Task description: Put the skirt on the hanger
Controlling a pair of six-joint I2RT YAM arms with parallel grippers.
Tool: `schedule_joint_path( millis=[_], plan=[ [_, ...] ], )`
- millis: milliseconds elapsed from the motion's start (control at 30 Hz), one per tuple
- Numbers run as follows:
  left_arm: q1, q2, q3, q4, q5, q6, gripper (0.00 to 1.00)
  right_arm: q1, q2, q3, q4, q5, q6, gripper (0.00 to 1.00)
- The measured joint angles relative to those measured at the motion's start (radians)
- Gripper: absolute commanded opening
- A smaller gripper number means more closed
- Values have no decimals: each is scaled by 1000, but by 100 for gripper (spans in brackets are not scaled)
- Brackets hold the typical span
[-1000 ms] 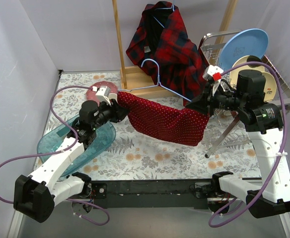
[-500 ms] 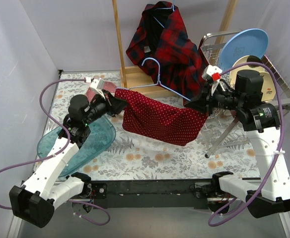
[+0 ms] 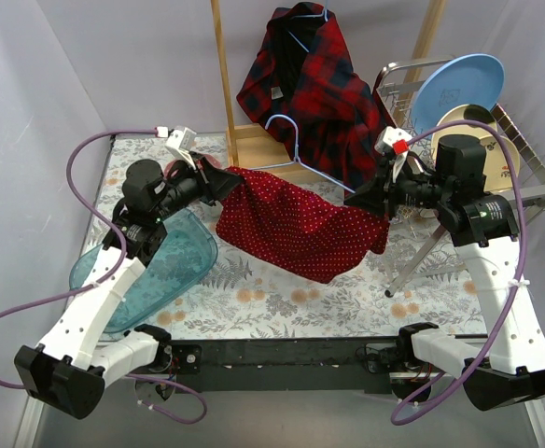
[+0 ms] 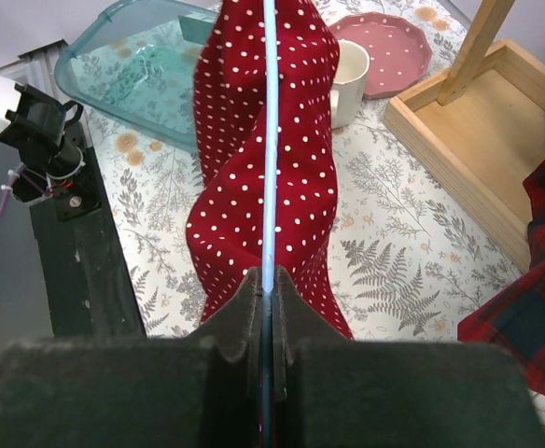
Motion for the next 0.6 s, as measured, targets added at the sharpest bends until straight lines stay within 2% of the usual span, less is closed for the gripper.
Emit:
schedule_joint_path(
  millis=[100, 233, 267, 300, 367, 433, 533, 600],
  plan=[
    [0, 22, -1, -45, -90, 13, 1, 0, 0, -2, 0, -14, 0, 1],
    [10, 68, -5, -85, -169, 26, 14, 0, -1, -12, 1, -24, 0, 1],
    [13, 80, -5, -88, -174, 29, 20, 0, -3, -18, 1, -26, 0, 1],
    [14, 92, -5, -89, -179, 31, 32, 0, -4, -23, -1, -26, 0, 1],
    [15, 109, -5, -94, -193, 35, 45, 0, -5, -32, 0, -26, 0, 1],
    [15, 114, -5, -110, -222, 35, 64, 0, -5, -40, -1, -26, 0, 1],
    [15, 99, -5, -137, -272, 37, 75, 0, -6, -44, 0, -26, 2, 1],
    [16, 72, -7, -149, -280, 39, 76, 0, -6, -47, 6, -26, 9, 1]
  ],
)
